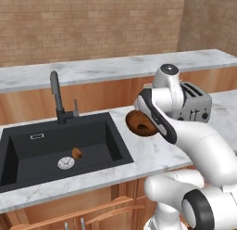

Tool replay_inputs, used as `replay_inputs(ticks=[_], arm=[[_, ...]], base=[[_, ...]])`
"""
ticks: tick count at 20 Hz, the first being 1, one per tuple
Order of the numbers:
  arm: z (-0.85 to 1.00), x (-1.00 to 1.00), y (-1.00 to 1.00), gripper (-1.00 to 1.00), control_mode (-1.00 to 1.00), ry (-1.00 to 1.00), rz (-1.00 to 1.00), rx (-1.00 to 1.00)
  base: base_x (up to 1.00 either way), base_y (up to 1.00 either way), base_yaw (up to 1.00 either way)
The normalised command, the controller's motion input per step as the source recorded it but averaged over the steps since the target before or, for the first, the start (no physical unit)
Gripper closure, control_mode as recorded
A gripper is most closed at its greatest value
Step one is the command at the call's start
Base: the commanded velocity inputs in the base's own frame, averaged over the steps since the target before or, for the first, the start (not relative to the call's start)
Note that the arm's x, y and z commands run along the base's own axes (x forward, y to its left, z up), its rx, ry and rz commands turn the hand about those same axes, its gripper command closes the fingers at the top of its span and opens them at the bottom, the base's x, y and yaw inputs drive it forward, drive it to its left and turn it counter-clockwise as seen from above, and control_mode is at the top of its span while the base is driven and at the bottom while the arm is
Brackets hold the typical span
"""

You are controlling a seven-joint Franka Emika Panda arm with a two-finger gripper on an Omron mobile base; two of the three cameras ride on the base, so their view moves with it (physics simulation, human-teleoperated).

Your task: Pick the sweet potatos from the cabinet and place them in one bowl. Pick the potato from the sink and place it in the other bowl.

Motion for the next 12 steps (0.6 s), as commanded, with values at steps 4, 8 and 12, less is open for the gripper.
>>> replay_inputs(ticks=[4,8,12], arm=[[-0.07,0.31,-0.11,1.0,-1.0,0.0,0.0,0.0],[-0.11,0.2,-0.08,1.0,-1.0,0.03,0.0,0.0],[-0.18,0.13,-0.04,1.0,-1.0,0.06,0.0,0.0]], base=[[0.0,0.0,0.0],[0.0,0.0,0.0],[0.0,0.0,0.0]])
